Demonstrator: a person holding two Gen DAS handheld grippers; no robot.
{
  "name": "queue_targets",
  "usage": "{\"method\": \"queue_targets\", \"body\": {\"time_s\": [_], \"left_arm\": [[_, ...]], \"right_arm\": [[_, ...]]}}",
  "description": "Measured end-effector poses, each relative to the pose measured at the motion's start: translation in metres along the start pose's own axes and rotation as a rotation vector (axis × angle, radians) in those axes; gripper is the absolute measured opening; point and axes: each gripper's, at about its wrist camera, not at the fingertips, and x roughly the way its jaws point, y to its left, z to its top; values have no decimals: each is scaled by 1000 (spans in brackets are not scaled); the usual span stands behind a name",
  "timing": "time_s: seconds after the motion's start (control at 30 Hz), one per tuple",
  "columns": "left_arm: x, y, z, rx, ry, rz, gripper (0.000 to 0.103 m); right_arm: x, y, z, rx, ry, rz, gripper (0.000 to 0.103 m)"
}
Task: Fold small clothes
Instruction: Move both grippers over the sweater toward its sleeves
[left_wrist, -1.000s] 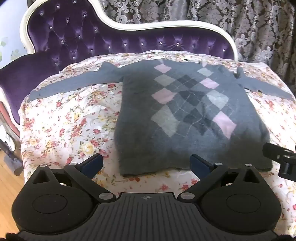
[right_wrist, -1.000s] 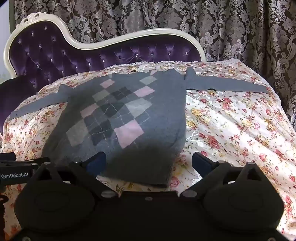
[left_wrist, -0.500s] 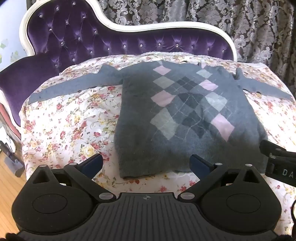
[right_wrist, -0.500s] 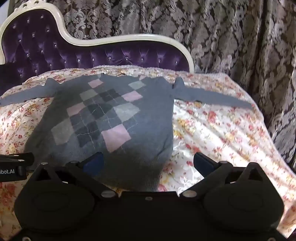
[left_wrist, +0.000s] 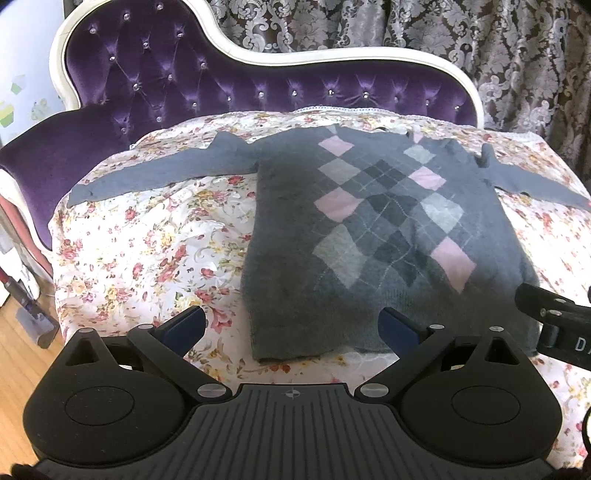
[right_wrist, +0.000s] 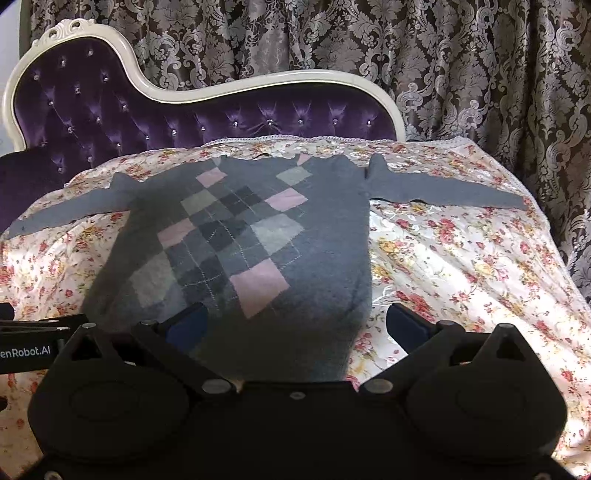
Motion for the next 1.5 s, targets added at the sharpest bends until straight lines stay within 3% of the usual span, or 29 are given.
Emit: {"method": "queue_targets", "body": {"time_s": [0.13,0.47,0.57,0.93,1.27,1.5], "left_arm": [[0,0,0,30,-7,25,101],[3,12,8,-11,3,53,101],[6,15,8,-10,30,45,90],[15,20,5,-21,78,38,83],[19,20,10,-40,75,44,83],[26,17,11,-33,97,35,83]], "right_arm": [[3,-2,1,28,24,47,102],[18,1,14,-10,46,80,102],[23,3,19,-17,63,92,102],[42,-1,20,51,194,168,102],[47,-4,23,33,185,130,102],[50,-4,22,16,199,173,102]]}}
